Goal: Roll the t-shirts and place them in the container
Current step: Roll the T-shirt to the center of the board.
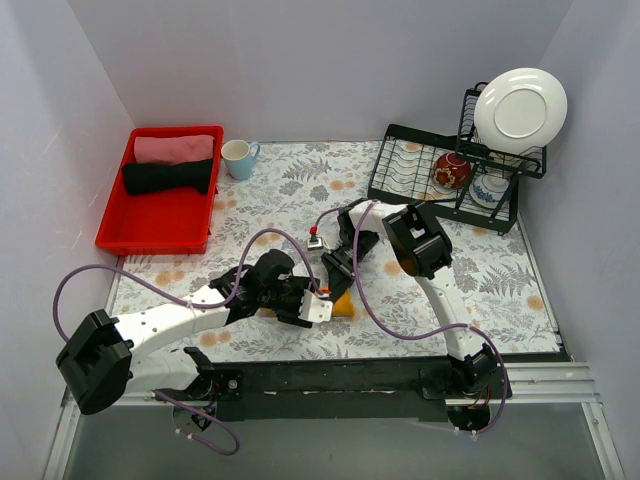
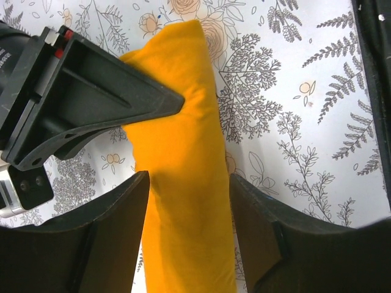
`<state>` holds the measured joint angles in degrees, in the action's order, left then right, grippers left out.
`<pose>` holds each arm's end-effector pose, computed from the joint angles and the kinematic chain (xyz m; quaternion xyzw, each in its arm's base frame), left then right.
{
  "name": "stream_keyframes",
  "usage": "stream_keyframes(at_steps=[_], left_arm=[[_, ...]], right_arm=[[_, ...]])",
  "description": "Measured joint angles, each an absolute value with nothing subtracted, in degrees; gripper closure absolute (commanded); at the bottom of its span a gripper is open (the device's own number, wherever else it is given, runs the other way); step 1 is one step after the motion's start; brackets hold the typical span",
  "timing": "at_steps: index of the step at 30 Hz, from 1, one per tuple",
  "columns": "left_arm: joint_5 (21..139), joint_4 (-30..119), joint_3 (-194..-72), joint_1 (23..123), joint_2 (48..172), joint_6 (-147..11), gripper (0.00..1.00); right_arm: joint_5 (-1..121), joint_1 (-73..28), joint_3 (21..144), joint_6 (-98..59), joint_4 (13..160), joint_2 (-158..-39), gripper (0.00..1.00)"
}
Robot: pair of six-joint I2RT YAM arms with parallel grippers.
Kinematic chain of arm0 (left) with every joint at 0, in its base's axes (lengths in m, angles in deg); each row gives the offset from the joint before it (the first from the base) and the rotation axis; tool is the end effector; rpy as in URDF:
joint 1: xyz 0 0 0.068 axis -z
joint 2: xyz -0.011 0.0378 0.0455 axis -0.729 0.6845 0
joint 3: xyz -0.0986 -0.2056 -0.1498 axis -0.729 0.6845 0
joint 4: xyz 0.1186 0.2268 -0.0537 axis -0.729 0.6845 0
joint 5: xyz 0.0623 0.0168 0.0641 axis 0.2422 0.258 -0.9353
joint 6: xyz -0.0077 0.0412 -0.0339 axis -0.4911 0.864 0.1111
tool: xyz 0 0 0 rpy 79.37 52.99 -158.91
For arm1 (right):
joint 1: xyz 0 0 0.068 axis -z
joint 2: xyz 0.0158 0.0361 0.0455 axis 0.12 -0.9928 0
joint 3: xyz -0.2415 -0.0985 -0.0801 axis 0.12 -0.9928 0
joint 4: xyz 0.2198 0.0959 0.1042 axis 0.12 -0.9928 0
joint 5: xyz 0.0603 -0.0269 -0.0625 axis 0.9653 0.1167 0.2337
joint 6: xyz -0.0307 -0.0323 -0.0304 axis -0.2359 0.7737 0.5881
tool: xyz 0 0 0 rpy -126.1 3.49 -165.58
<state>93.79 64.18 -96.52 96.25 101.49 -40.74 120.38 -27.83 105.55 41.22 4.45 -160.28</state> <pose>0.1383 -0.1824 0.2015 0.5504 0.7374 -0.2729 0.2809 0.3059 0.2521 0.0763 0.4241 -0.6876 -0.5639 0.1715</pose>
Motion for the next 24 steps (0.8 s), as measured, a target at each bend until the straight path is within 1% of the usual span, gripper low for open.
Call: stream_keyframes(at_steps=[6,9,14,17,22,23,24], left_arm=[[93.75,63.83,-95.19,96.89,101.51,-40.85,0.47],[93.46,62.19,-93.5,96.93,101.51,-40.55,0.45],[91.74,55.35,-89.35,97.21,102.52,-39.94,0.43],[89.66,49.8,-88.28,97.37,106.6,-39.52,0.42],[87.06,42.95,-88.19,97.39,111.57,-39.39,0.43],[86.69,41.62,-88.17,97.41,112.2,-39.43,0.44],[86.38,40.51,-88.06,97.41,112.72,-39.45,0.48]], right_arm=[[120.38,-27.56,106.1,39.6,4.47,-160.59,0.92],[120.38,-27.56,106.19,39.27,4.47,-160.65,0.92],[120.44,-27.45,106.23,38.68,4.65,-160.76,0.92],[120.47,-27.19,106.23,38.4,5.06,-160.89,0.92],[120.92,-26.12,105.86,37.61,6.68,-160.87,0.92],[120.95,-25.97,105.84,37.3,6.86,-160.87,0.92],[120.99,-25.86,105.8,37.06,7.05,-160.89,0.92]])
